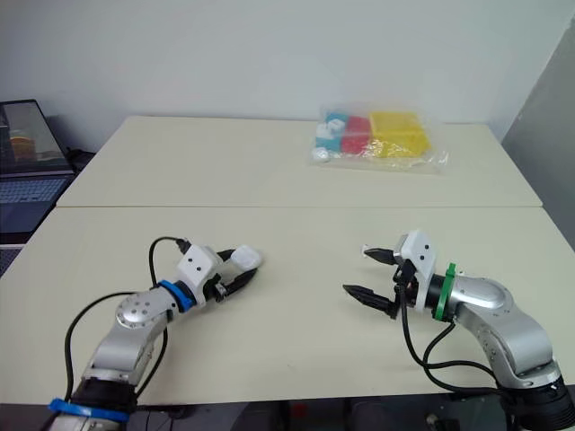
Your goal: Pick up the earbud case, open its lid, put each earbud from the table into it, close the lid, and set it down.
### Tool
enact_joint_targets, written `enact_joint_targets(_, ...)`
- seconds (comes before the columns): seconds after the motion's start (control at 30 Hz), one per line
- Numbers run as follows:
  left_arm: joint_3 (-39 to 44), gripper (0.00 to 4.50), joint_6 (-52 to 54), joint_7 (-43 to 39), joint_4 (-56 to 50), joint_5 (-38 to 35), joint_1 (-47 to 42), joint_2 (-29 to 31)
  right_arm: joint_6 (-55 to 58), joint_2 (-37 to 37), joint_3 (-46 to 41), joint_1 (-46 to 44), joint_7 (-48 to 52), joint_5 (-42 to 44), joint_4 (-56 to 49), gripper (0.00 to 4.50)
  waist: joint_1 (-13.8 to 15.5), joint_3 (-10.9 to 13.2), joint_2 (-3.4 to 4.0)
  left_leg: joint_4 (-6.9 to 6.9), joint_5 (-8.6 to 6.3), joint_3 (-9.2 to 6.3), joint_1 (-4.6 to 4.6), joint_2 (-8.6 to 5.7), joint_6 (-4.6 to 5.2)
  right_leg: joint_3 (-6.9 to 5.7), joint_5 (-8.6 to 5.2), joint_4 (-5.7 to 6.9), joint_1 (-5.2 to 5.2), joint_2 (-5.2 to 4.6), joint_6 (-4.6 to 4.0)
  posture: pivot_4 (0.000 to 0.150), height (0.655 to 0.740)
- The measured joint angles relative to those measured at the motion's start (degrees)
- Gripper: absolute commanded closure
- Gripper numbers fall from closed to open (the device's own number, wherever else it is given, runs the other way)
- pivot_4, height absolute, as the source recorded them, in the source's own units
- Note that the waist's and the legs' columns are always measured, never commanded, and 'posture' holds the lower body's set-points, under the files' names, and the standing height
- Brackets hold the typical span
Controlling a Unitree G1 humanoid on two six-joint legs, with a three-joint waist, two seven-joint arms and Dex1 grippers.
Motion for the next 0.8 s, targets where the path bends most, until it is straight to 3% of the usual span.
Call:
enact_joint_targets(0.1, -2.5, 1.75, -11.1, -7.8, 2.5, 0.3, -11.4, 1.4, 7.3, -1.0, -0.3, -7.3, -1.1, 1.8, 2.8, 0.0, 0.3, 0.0, -0.03, 0.17, 0.01, 0.08, -0.2, -0.02, 0.0, -0.05, 0.08, -0.01, -0.07, -0.04, -0.45, 0.15, 0.74)
enact_joint_targets(0.2, -3.9, 1.75, -20.6, -11.3, 5.8, 0.3, -17.4, 0.6, 13.1, -0.9, -0.4, -10.7, -0.5, 5.3, 2.9, 0.0, 0.2, 0.0, 0.0, 0.08, -0.02, 0.15, -0.23, -0.07, 0.02, -0.02, 0.17, -0.25, -0.01, -0.02, 0.01, 0.15, 0.74)
enact_joint_targets(0.33, -7.2, 1.75, -32.9, -14.5, 13.0, 0.9, -23.1, -4.8, 25.3, 6.4, -2.2, -19.2, -5.4, 13.6, 5.8, 0.0, -0.1, 0.0, 0.0, 0.22, -0.01, 0.02, -1.13, -0.07, 0.01, -0.07, 0.24, -0.08, -0.79, 0.08, 0.09, 0.15, 0.74)
enact_joint_targets(0.6, -9.5, 1.75, -45.8, -19.5, 18.3, -0.1, -25.9, -5.9, 37.1, 10.8, -6.8, -23.9, -12.1, 23.0, 5.9, 0.0, -0.1, 0.0, 0.01, 0.8, -0.03, -0.14, -1.49, -0.08, 0.04, -0.19, 0.25, 0.22, -0.92, 0.06, 0.26, 0.15, 0.74)
enact_joint_targets(0.8, -10.5, 1.75, -50.6, -20.5, 22.1, 0.0, -28.3, -6.0, 40.4, 13.9, -7.4, -25.0, -16.8, 25.0, 5.9, 0.0, -0.1, 0.0, 0.01, 1.0, 0.01, -0.11, -1.44, -0.1, 0.07, -0.14, 0.37, 0.3, -0.84, 0.08, 0.41, 0.15, 0.74)
